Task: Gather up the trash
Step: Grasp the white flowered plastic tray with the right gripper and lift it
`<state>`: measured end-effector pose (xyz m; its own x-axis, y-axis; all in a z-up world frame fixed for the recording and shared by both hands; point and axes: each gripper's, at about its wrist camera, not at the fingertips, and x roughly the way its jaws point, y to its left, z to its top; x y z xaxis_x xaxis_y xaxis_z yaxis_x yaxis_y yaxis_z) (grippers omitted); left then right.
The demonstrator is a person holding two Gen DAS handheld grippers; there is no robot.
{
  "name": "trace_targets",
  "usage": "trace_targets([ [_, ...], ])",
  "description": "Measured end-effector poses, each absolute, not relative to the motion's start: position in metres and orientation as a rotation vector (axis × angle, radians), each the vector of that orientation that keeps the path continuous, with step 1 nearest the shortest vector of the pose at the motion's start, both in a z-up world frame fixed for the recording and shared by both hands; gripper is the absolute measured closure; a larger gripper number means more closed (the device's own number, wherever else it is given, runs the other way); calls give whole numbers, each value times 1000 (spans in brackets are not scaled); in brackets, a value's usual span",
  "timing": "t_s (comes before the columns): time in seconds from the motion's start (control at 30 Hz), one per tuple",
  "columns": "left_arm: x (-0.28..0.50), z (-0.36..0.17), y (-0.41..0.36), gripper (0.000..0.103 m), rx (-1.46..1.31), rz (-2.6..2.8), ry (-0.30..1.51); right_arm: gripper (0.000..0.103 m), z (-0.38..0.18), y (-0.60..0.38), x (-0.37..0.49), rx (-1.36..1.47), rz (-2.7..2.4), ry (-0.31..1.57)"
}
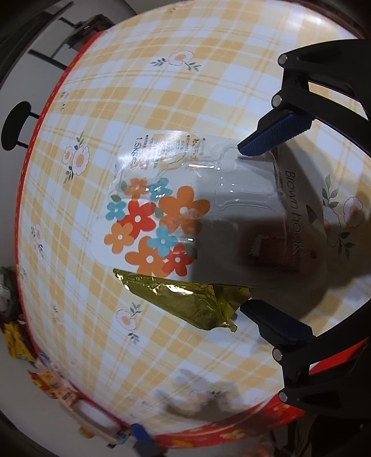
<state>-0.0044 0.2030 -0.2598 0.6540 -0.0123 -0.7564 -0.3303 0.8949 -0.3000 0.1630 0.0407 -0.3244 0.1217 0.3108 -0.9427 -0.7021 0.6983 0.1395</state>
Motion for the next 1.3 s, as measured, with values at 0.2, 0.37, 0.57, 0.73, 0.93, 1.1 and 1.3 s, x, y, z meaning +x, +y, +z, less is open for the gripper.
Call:
trace_targets([
  [0.2,0,-259,192,6,-434,170,853,4,-324,19,170,-231,806,1267],
  [0.37,3,-258,184,6,-424,160,859,4,-326,20,167,-260,798,1258],
  [0.57,1,-258,180,6,-422,159,863,6,-338,24,155,-373,797,1259],
  [0.73,1,-260,179,6,-421,158,870,26,-327,23,153,-376,778,1238],
  [0.93,6,-262,176,6,-424,141,874,61,-303,14,158,-375,748,1179],
  [1.1,12,-266,168,6,-398,113,886,77,-291,2,161,-357,711,1147],
  [1.3,13,-272,168,6,-412,116,902,48,-301,27,138,-541,730,1091],
])
